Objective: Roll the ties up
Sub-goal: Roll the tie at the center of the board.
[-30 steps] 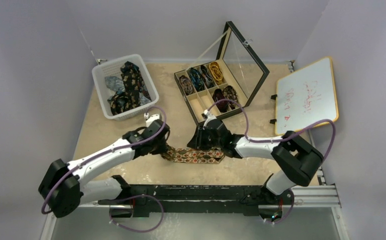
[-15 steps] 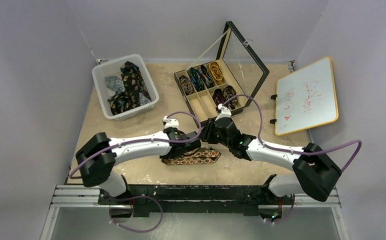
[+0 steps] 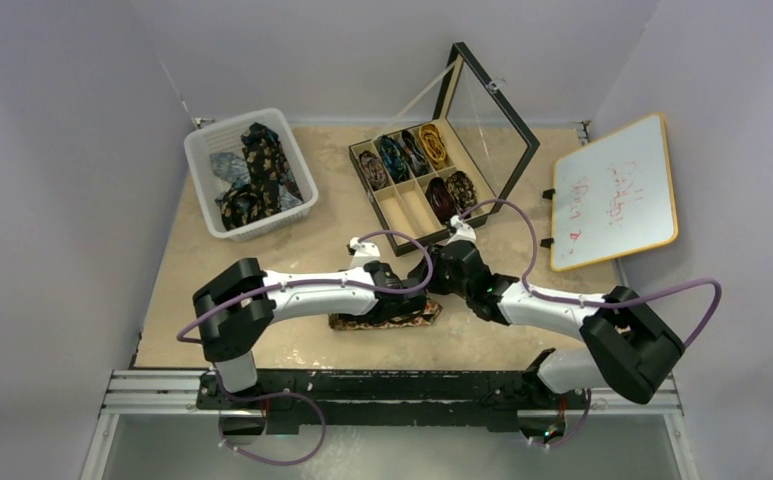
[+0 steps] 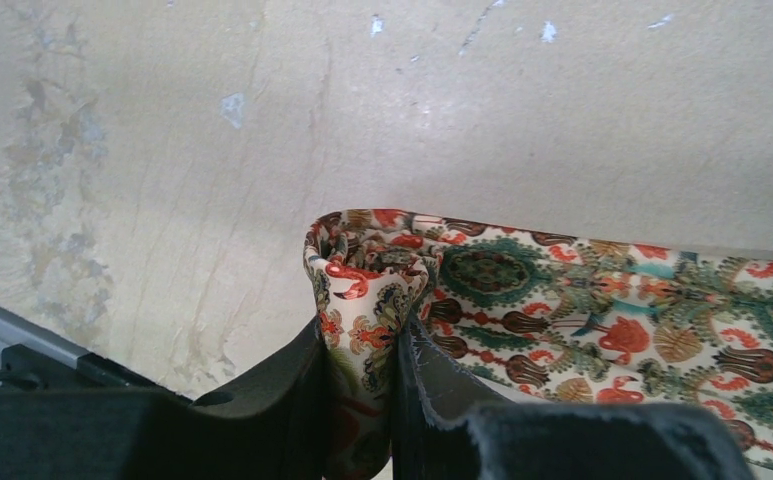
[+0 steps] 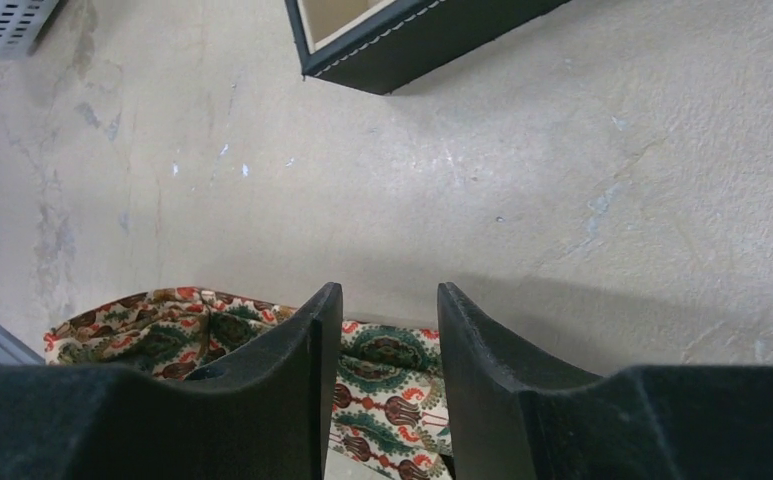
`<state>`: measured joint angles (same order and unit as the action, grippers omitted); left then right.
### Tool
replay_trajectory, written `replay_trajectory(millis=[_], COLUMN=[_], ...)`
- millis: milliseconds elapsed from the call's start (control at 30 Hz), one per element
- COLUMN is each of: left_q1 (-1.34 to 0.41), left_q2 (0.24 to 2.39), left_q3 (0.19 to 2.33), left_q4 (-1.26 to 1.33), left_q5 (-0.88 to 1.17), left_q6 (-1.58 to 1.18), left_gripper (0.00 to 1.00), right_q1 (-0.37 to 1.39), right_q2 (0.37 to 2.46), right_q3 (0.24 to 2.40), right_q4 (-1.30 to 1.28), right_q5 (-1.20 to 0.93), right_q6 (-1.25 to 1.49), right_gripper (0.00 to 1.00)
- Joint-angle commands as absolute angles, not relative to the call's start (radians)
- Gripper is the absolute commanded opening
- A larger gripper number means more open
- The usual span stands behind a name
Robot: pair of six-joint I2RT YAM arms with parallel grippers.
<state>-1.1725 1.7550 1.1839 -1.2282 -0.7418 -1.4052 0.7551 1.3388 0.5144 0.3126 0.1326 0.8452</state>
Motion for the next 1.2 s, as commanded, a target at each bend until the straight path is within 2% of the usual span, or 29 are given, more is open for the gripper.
replay_trajectory(millis=[0, 233, 300, 367, 500, 667, 800, 1000, 1067, 1133, 1167], left_q1=[-1.177, -1.175, -1.174, -1.159, -1.104, -1.098, -1.070, -1.037, -0.995, -0.944, -0.894], left_q2=[1.757, 1.774, 1.787, 1.798, 1.756, 1.548, 1.354, 1.074, 0.973, 0.897, 0.866], left_q3=[1.209, 1.188, 1.176, 1.160, 1.109, 0.978, 0.842, 0.689, 0.625, 0.563, 0.531], left_q4=[-1.095, -0.863, -0.801, -0.750, -0.596, -0.346, -0.238, -0.289, -0.322, -0.321, -0.297], left_q5=[-0.741, -0.664, -0.628, -0.602, -0.474, -0.303, -0.221, -0.240, -0.238, -0.223, -0.198], left_q6=[-1.313, -1.089, -1.042, -1.007, -0.896, -0.774, -0.771, -0.847, -0.880, -0.878, -0.854], left_gripper=[0.16, 0.32, 0.40, 0.50, 0.57, 0.64, 0.66, 0.69, 0.70, 0.75, 0.78], right_q1=[0.725, 0.683, 0.669, 0.657, 0.639, 0.614, 0.609, 0.610, 0.622, 0.684, 0.728], right_q2=[1.340, 1.349, 1.346, 1.340, 1.323, 1.284, 1.297, 1.356, 1.363, 1.370, 1.375], right_q3=[0.496, 0.477, 0.473, 0.468, 0.471, 0.480, 0.494, 0.518, 0.523, 0.530, 0.535], right_q4=[0.378, 0.417, 0.422, 0.429, 0.420, 0.398, 0.404, 0.532, 0.616, 0.711, 0.732], right_q5=[0.088, 0.005, -0.009, -0.045, -0.077, -0.108, -0.196, -0.370, -0.470, -0.558, -0.489], right_q6=[0.868, 0.861, 0.857, 0.850, 0.834, 0.810, 0.791, 0.680, 0.622, 0.488, 0.416], right_gripper=[0.44, 0.46, 0.49, 0.52, 0.61, 0.70, 0.73, 0.76, 0.85, 0.86, 0.86])
